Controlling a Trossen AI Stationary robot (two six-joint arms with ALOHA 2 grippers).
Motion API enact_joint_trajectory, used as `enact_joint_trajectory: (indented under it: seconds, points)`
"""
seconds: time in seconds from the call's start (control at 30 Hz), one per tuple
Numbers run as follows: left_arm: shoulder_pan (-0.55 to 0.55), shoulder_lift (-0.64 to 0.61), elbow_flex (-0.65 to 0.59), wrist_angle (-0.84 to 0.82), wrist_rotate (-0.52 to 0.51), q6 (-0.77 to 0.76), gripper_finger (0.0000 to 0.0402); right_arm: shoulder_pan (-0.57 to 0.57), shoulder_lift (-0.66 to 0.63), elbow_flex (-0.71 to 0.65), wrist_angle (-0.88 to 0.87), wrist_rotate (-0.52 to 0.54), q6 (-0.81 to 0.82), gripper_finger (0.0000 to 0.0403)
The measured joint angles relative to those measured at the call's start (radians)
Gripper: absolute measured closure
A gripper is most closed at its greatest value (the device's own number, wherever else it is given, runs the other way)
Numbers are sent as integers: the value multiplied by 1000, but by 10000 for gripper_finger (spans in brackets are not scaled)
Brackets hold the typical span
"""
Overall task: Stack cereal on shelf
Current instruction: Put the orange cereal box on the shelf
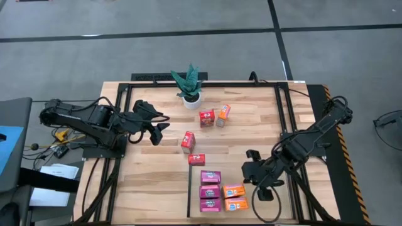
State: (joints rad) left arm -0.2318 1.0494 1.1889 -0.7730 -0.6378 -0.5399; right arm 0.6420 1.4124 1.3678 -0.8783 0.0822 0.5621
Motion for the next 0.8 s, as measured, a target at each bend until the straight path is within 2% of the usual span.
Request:
enact_joint_trajectory:
  seconds: [0.13, 0.27, 0.43, 0.67, 0.8]
  points:
    - [0, 0, 0, 0, -2, -6, 146, -33, 0, 0, 14, 0, -47, 374]
    - [0, 0, 0, 0, -3, -11, 146, -44, 0, 0, 30, -5, -78, 386]
    - [0, 0, 0, 0, -3, -12, 146, -26, 0, 0, 42, -32, -84, 391]
    - [0, 0, 0, 0, -5, -13, 146, 8, 0, 0, 50, -35, -60, 374]
    - [0, 0, 0, 0, -6, -15, 146, 25, 0, 0, 40, -34, -54, 384]
